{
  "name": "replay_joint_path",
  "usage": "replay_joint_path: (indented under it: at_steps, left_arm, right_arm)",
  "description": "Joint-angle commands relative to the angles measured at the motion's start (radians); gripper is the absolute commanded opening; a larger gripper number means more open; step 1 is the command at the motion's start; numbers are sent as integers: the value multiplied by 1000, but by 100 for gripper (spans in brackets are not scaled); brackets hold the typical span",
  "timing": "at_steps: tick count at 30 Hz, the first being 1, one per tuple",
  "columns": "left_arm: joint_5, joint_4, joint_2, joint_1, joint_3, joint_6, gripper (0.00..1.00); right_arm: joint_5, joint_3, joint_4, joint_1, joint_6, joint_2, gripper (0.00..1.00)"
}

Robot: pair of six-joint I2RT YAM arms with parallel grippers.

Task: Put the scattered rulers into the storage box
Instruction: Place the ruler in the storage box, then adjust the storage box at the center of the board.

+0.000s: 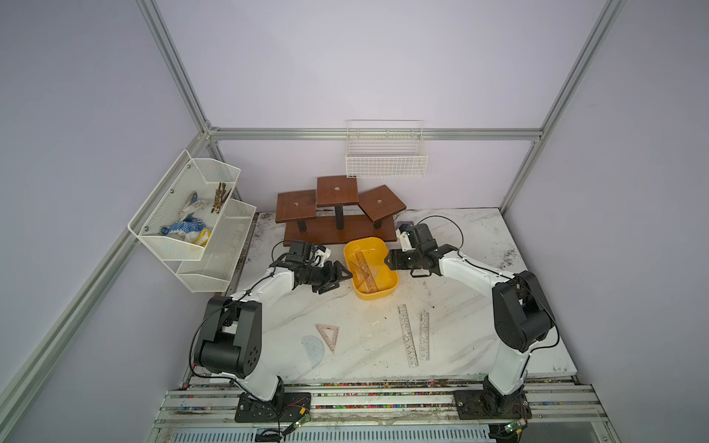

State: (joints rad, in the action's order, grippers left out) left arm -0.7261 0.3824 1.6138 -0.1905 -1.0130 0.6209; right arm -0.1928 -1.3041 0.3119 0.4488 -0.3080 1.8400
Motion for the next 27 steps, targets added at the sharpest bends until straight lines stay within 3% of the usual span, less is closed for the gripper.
replay_joint_path:
  at_steps: [1,14,27]
  left_arm:
    - [4,-29,12,-15,-13,21,78]
    - [9,-50,43,-27,-14,41,78]
    - [42,-36,-2,-27,23,30,78]
  right_arm:
    - [-16,28,-3,-4,17,-27,71]
    - [-187,140,-95,-2,-43,-51,68]
    - [-246,191,-158,66,-108,-72,67]
